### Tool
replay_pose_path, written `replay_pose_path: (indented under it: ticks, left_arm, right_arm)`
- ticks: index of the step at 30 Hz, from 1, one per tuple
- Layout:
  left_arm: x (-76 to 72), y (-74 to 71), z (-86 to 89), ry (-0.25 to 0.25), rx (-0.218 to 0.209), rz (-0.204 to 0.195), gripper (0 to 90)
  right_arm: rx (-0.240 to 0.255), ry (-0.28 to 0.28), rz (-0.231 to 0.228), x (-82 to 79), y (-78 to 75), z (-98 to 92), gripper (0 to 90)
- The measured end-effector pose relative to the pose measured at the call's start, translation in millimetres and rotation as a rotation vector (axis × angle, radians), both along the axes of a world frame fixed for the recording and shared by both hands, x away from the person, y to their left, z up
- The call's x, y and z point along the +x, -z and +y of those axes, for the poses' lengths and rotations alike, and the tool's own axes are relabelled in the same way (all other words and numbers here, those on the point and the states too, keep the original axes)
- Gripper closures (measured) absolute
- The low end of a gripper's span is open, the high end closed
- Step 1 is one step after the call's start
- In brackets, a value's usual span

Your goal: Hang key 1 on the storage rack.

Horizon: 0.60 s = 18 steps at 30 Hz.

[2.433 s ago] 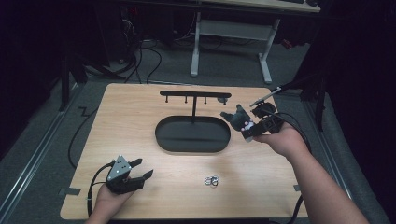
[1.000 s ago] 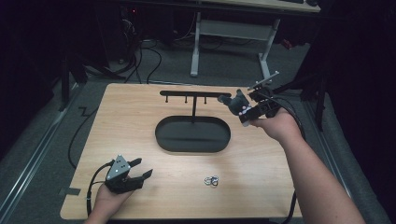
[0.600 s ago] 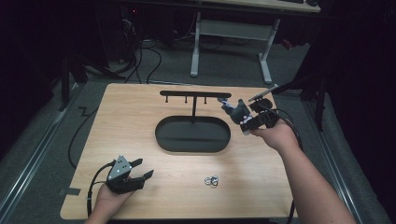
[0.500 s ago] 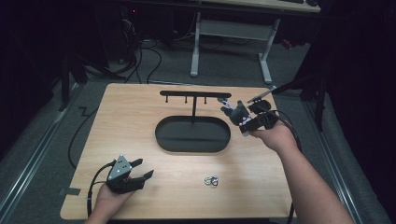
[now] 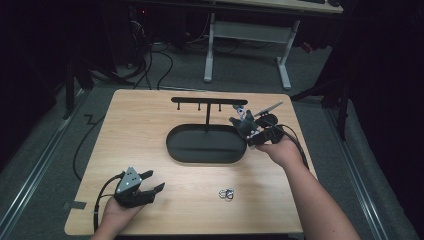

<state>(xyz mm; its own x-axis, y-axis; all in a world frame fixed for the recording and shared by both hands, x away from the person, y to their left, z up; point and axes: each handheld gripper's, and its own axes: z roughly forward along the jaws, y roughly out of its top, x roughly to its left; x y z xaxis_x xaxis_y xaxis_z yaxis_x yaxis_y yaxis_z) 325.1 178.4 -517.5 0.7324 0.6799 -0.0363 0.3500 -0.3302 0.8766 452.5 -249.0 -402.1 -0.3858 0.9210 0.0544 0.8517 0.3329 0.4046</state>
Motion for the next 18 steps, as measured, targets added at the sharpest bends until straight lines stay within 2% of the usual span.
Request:
replay_pose_path:
  ticks: [7,11,14,18]
  left_arm:
    - [0.7,0.6,0.0,0.003,0.007,0.006,37.1]
    - [0.8,0.9,-0.6,0.004,0.006,0.004,37.1]
    - [0.6,0.5,-1.1,0.005,0.004,0.003,37.1]
    - [0.7,0.6,-2.0,0.006,0.001,0.003,37.1]
  right_arm:
    - [0.014,0.004,0.006,4.5,11.8,2.9,44.9]
    - [0.023,0.003,0.005,5.3,16.3,5.1,39.1]
    - [0.016,-0.006,-0.004,3.9,16.4,5.4,34.7]
    - [0.009,-0.019,-0.025,-2.8,13.2,5.9,34.9]
